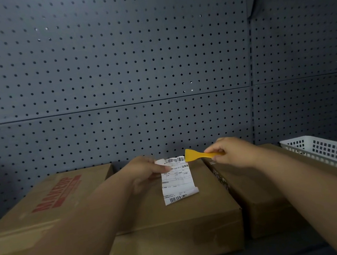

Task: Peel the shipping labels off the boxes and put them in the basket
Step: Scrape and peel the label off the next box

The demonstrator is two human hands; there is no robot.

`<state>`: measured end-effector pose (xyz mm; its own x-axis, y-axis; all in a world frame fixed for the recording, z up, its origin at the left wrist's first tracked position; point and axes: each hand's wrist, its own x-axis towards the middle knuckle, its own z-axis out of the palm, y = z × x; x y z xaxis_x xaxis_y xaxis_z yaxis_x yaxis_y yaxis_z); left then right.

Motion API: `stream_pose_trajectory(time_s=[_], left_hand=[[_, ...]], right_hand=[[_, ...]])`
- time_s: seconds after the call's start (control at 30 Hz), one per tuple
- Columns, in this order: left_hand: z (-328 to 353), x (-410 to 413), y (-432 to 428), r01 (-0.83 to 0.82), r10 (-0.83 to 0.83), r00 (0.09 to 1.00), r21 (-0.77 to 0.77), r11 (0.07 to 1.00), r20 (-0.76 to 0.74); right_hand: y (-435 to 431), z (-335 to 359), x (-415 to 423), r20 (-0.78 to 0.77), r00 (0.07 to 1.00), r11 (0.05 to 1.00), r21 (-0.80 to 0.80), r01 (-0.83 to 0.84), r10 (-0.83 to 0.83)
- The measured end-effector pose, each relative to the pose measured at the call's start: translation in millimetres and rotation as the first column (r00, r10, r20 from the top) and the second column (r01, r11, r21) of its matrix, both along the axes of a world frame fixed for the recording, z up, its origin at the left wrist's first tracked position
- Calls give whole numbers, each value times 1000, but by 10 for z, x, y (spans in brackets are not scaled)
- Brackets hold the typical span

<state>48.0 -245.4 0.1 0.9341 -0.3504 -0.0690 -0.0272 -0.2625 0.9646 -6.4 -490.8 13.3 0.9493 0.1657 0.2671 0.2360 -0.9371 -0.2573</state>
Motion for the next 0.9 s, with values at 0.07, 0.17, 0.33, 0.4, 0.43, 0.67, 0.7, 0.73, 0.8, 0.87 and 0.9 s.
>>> stream_pose_trajectory(time_s=[0.07, 0.17, 0.33, 0.4, 0.43, 0.67, 0.7, 0.73, 0.8, 0.87, 0.9], left_hand=[[-12, -30, -9, -10, 9, 1000, -46, 999, -26], [-25, -71, 1, -4, -4, 997, -104, 995, -73], [-58, -101, 43, 8, -16, 998, -133, 991, -58], [-69, -115, 65, 24, -28, 999, -157, 987, -18], [-73, -126, 73, 32, -32, 999, -163, 986, 3], [-62, -195, 79, 7, 13, 997, -262, 965, 73], [-63, -209, 81, -5, 26, 997, -263, 965, 78], [-65, -226, 83, -12, 36, 996, -263, 965, 85], [-75, -260, 80, -5, 31, 995, -265, 964, 94], [-79, -301, 69, 6, 18, 996, -272, 962, 86], [-75, -323, 61, 4, 18, 997, -284, 959, 76]], right_hand=[[-3, 2, -17, 5, 1000, 1000, 1, 4, -4], [-5, 3, -41, 7, 1000, 1000, 0, 5, -5], [-20, 4, -79, 16, 1000, 1000, 3, 18, -18], [-24, 4, -93, 21, 999, 1000, 12, 24, -24], [-21, 0, -100, 24, 999, 1000, 9, 24, -24], [-24, -34, -169, 13, 999, 999, -10, 31, -31], [-23, -35, -181, 9, 999, 999, -9, 31, -31], [-21, -34, -192, 7, 999, 999, -9, 32, -32], [-12, -32, -206, 7, 999, 999, -8, 38, -37], [3, -32, -223, 6, 999, 999, -10, 34, -34], [10, -30, -231, 4, 999, 999, -10, 32, -32]])
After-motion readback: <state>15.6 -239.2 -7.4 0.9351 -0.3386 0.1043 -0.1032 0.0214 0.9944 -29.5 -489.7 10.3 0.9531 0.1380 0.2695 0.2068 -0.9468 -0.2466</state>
